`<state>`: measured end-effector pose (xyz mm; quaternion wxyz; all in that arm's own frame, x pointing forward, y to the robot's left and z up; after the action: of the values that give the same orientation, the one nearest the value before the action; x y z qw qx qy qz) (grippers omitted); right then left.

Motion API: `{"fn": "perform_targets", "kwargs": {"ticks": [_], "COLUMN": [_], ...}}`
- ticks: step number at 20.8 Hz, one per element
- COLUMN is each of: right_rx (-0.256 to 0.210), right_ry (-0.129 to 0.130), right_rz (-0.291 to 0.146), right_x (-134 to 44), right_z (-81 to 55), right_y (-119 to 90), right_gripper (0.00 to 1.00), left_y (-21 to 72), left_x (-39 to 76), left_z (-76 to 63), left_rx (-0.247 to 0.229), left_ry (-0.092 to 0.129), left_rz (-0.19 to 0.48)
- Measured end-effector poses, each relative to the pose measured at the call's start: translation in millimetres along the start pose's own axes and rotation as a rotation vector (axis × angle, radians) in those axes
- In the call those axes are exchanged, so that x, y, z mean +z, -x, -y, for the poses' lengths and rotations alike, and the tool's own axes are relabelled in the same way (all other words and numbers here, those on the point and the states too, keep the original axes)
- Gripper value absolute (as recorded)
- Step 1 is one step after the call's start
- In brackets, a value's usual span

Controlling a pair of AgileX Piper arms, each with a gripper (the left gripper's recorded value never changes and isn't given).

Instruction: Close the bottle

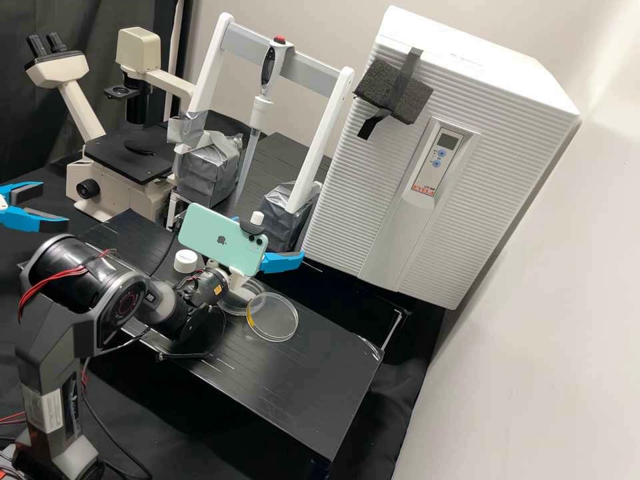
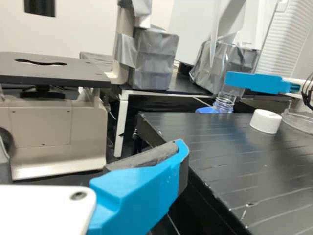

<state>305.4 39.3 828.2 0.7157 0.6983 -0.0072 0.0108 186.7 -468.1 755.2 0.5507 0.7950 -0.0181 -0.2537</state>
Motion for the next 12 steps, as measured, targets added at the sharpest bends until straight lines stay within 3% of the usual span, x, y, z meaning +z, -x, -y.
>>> {"fn": "perform_targets", "kwargs": {"ticks": [4,8,10,12], "right_rx": [0.001,0.002,0.013,0.036], "right_ry": [0.000,0.000,0.000,-0.014], "right_rz": [-0.001,-0.002,-0.013,-0.054], "right_x": [-0.1,-0.4,-4.5,-13.7], "right_z": [-0.1,-0.5,-5.2,-10.9], "right_y": [0,2,17,37], "right_gripper": [1.00,1.00,1.00,1.00], "left_y": [8.8,15.6,16.1,15.7], "left_x": [-5.6,-10.1,-10.2,-10.2], "left_z": [-3.4,-10.8,-11.6,-12.0], "left_rx": [0.025,0.063,0.067,0.068], "left_ry": [-0.004,-0.027,-0.031,-0.032], "left_rz": [-0.039,-0.063,-0.061,-0.060]}}
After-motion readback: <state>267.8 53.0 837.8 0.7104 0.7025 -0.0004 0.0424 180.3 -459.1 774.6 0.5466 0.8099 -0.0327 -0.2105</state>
